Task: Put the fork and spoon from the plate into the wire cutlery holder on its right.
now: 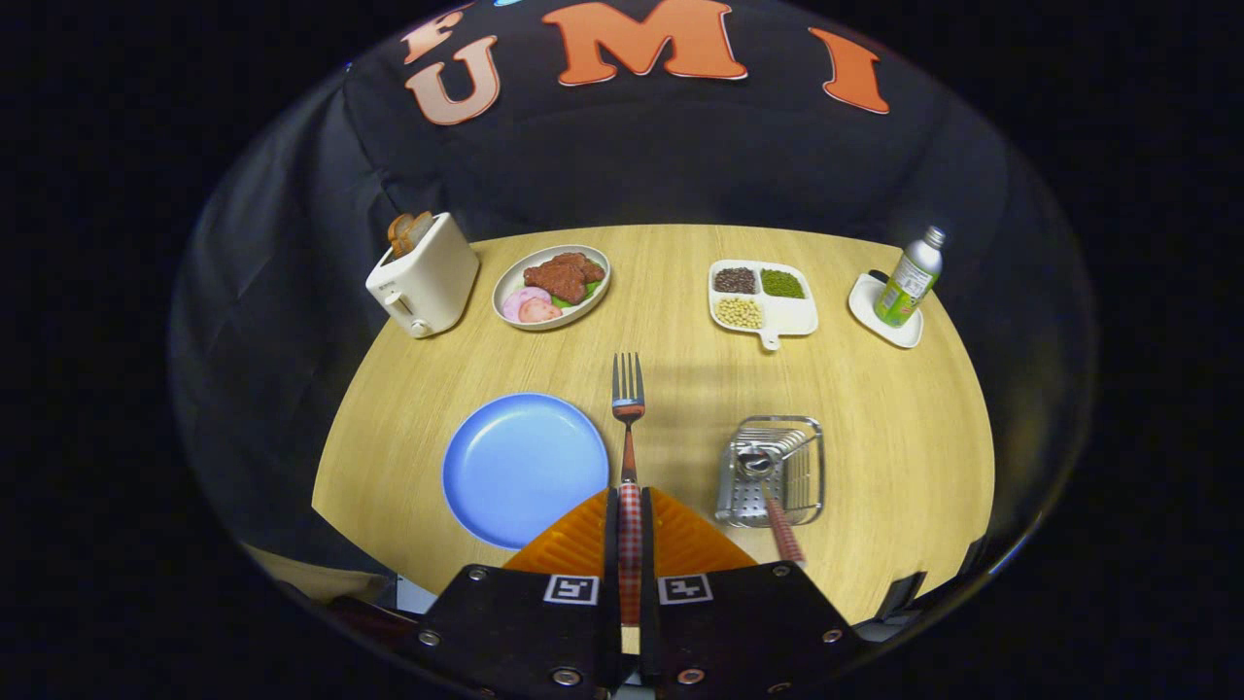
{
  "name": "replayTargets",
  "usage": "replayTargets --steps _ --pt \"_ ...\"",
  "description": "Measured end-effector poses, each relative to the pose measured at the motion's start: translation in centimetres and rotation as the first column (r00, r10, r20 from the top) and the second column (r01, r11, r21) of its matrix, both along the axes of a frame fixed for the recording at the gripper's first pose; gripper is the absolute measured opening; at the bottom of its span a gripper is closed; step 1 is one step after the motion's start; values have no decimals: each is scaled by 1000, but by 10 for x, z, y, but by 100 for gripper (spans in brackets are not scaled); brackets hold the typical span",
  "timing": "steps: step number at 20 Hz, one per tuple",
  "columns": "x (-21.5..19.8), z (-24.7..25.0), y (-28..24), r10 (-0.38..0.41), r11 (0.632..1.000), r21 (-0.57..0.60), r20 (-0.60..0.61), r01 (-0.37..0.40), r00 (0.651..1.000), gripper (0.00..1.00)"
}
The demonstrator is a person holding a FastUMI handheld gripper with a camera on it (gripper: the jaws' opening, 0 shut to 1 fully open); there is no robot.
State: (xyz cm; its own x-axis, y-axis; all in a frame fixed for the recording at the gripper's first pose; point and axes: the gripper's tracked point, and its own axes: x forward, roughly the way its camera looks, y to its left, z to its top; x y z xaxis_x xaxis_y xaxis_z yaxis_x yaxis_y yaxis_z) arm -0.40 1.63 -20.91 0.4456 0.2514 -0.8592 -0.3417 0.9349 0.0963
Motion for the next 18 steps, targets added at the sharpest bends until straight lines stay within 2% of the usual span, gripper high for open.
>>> replayTargets --steps 5,9,14,18 --pt "7 7 -62 6 995 -98 -36 -10 999 8" --pt "3 0 -91 42 986 -155 -122 -61 992 8" --pt "1 -10 -101 92 970 -199 -241 -142 966 8" --pt "4 -20 -98 102 964 -200 -329 -175 939 8"
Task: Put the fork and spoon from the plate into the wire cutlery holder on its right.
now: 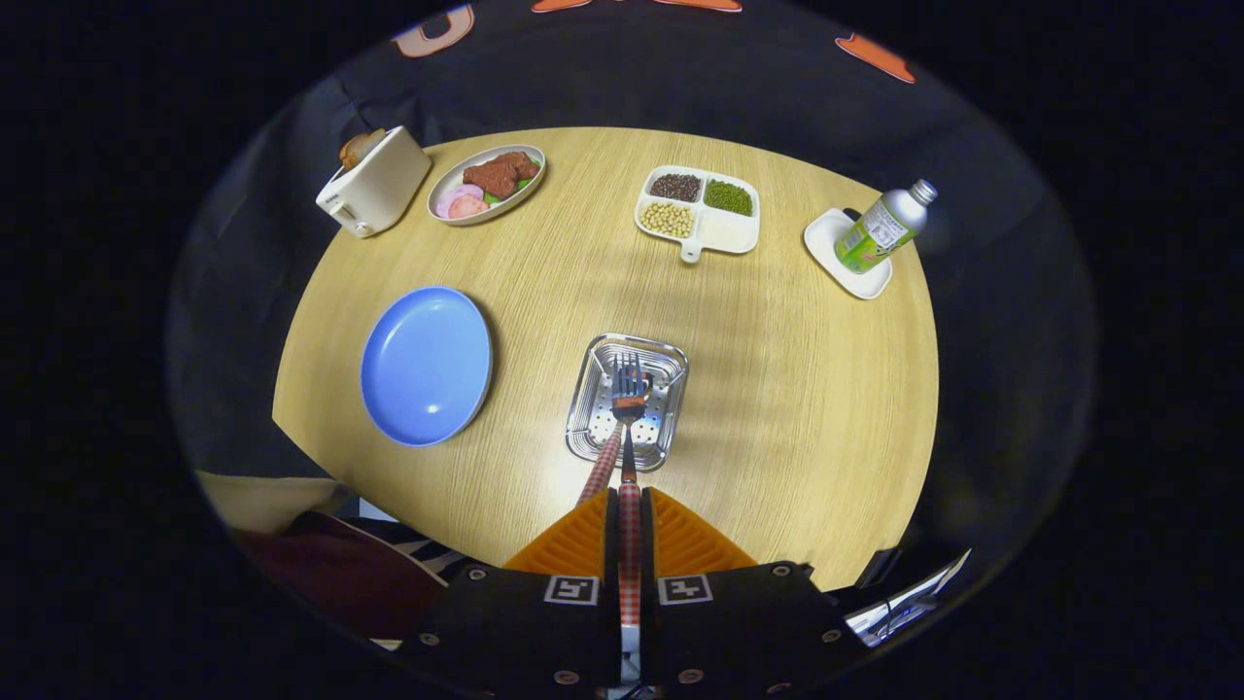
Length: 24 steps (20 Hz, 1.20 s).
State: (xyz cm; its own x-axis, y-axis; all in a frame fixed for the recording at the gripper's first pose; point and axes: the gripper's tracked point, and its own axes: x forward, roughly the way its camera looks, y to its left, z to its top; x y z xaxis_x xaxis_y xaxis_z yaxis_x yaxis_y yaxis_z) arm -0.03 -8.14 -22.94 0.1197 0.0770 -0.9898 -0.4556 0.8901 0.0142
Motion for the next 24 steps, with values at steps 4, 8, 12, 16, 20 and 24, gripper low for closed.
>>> replayTargets --steps 4,8,12,16,20,24 --pt "-2 -15 5 19 999 -40 -79 -22 997 8" --pt "-3 -27 11 37 997 -69 -142 -47 989 8" --pt "1 -33 16 22 997 -73 -171 -35 985 9" --pt "10 -33 17 -17 998 -57 -151 9 988 14" --pt "23 -20 24 -66 997 21 -79 68 995 43" --pt "50 3 29 -158 979 136 58 149 986 98"
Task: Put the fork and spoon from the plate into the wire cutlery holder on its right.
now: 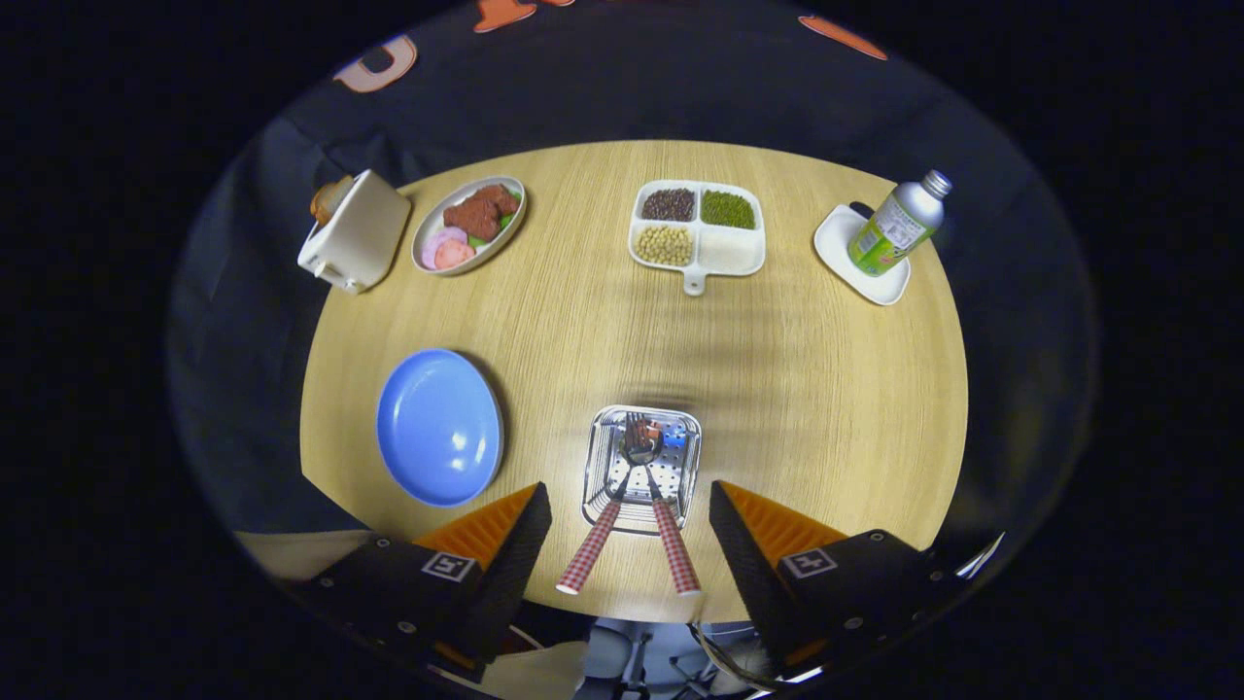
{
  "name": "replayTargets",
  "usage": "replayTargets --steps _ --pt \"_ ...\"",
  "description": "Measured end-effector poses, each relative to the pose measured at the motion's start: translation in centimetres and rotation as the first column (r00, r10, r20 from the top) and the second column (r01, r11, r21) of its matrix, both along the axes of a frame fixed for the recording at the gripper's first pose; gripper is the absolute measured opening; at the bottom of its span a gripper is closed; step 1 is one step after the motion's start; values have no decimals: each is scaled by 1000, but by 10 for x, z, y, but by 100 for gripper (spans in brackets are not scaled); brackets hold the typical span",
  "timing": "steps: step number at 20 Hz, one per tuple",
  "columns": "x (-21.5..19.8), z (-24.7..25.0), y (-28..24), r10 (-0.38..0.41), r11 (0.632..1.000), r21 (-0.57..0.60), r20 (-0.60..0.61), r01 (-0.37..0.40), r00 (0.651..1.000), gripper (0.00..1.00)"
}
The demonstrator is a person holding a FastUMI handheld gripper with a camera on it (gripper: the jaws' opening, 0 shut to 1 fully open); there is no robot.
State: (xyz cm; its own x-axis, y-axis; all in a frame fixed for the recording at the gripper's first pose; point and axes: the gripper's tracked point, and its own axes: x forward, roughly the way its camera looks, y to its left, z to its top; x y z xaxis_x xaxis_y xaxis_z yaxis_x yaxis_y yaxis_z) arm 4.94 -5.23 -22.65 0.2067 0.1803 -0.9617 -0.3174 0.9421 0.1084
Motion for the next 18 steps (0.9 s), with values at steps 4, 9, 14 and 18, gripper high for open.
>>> replayTargets --steps 4,9,14,18 --pt "32 44 -16 -45 999 25 243 40 969 99" --pt "55 123 -39 -132 991 90 542 99 830 99" --pt "52 178 -75 -182 983 127 744 132 643 99" --pt "36 200 -92 -190 981 146 821 125 539 99"
